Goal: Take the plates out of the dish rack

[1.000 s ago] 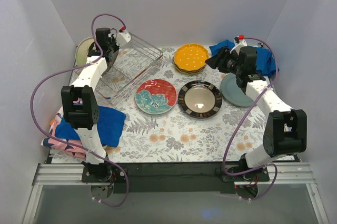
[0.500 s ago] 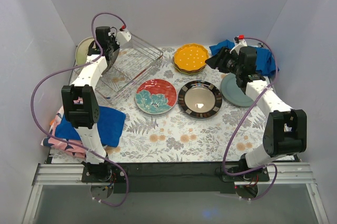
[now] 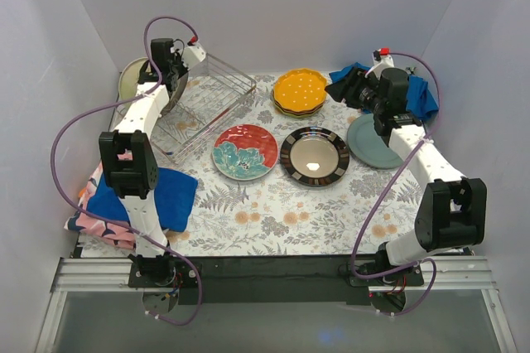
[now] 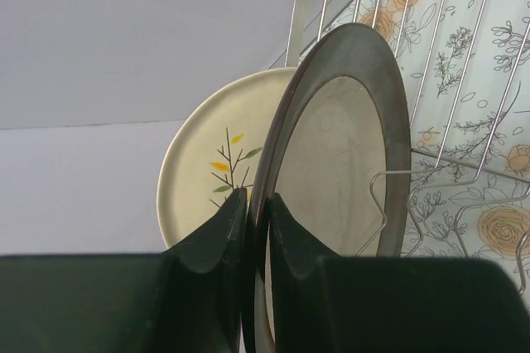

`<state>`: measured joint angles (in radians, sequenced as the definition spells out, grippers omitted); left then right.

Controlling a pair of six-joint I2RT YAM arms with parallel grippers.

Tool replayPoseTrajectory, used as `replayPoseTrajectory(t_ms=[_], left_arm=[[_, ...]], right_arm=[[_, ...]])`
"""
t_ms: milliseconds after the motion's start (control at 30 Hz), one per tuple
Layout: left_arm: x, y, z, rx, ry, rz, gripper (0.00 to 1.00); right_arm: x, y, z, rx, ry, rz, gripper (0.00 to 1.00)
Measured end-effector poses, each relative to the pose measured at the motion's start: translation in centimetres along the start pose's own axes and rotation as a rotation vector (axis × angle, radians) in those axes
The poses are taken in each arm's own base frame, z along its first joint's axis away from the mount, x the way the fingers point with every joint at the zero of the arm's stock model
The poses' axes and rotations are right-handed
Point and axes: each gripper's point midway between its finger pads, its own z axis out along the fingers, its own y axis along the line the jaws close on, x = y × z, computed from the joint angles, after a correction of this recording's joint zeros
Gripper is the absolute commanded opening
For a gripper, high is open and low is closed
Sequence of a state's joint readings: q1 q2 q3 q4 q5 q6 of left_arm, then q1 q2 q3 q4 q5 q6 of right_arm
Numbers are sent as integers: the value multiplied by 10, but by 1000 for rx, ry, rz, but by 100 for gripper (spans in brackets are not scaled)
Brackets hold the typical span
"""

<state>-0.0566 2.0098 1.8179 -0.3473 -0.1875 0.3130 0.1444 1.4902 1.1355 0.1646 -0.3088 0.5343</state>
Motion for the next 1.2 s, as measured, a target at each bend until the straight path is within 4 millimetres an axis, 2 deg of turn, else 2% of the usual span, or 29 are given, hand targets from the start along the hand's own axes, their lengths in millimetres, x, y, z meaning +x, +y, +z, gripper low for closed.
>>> replayPoseTrajectory(t_ms=[233, 500, 667, 833, 1100, 1200], left_arm=[[-1, -3, -2, -3, -43, 20, 0], [7, 7, 2, 33, -34, -39, 0], [15, 12, 4, 66, -61, -73, 0], [24, 21, 9, 82, -77, -115, 0], [25, 21, 9, 97, -86, -129, 0], [25, 21, 9, 97, -85, -137, 0]], right_arm=[[-5, 4, -1, 1, -11, -5, 62], [-8, 8, 0, 7, -13, -7, 62], [0, 7, 8, 15, 20, -4, 62], [-8, 14, 15, 13, 19, -23, 62], [-3, 23, 19, 14, 22, -22, 58], [3, 36, 37, 4, 36, 12, 58]])
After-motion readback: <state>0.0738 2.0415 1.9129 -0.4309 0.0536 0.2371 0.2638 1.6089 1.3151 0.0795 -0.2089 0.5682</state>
